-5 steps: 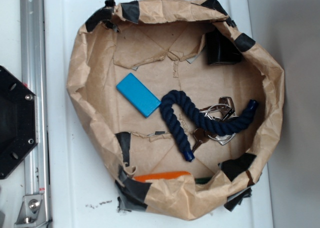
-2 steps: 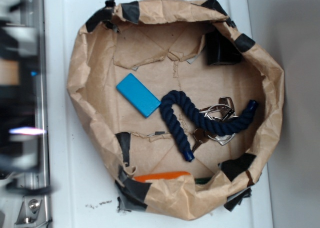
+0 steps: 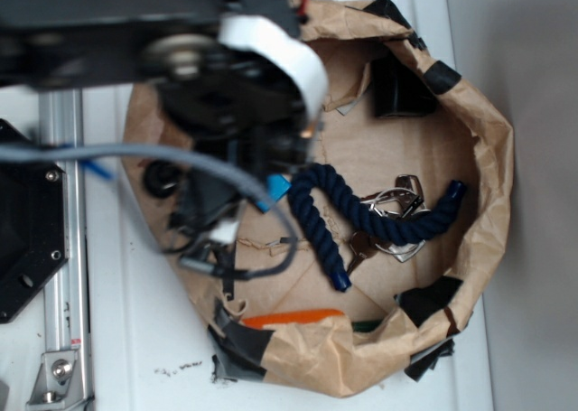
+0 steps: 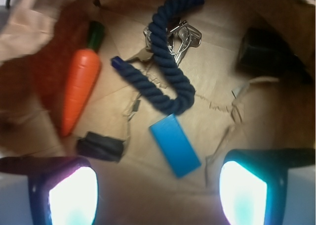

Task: Grab the blue block.

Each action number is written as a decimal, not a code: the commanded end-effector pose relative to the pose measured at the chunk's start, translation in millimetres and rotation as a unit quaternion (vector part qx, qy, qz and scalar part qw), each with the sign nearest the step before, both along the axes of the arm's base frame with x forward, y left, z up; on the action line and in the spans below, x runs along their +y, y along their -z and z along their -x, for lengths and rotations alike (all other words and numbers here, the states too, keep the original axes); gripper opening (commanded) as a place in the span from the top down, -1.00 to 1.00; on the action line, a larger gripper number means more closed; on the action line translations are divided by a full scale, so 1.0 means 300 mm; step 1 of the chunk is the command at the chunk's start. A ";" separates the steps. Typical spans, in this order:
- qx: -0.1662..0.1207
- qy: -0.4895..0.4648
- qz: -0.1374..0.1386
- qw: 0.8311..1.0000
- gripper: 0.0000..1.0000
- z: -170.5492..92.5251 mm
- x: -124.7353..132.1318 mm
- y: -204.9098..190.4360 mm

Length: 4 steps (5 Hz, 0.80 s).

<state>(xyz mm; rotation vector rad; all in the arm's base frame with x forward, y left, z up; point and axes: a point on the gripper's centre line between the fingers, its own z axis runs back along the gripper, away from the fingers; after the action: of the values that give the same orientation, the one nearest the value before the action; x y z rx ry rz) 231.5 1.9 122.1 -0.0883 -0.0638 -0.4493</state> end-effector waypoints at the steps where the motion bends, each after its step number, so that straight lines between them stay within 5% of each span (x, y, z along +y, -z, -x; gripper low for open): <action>1: 0.017 0.014 -0.052 0.998 -1.00 -0.020 0.030 0.161; 4: 0.029 0.080 -0.079 0.993 -1.00 0.035 -0.037 0.417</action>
<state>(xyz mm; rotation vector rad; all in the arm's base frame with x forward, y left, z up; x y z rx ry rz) 224.3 2.3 7.1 0.0489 0.0358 -0.5945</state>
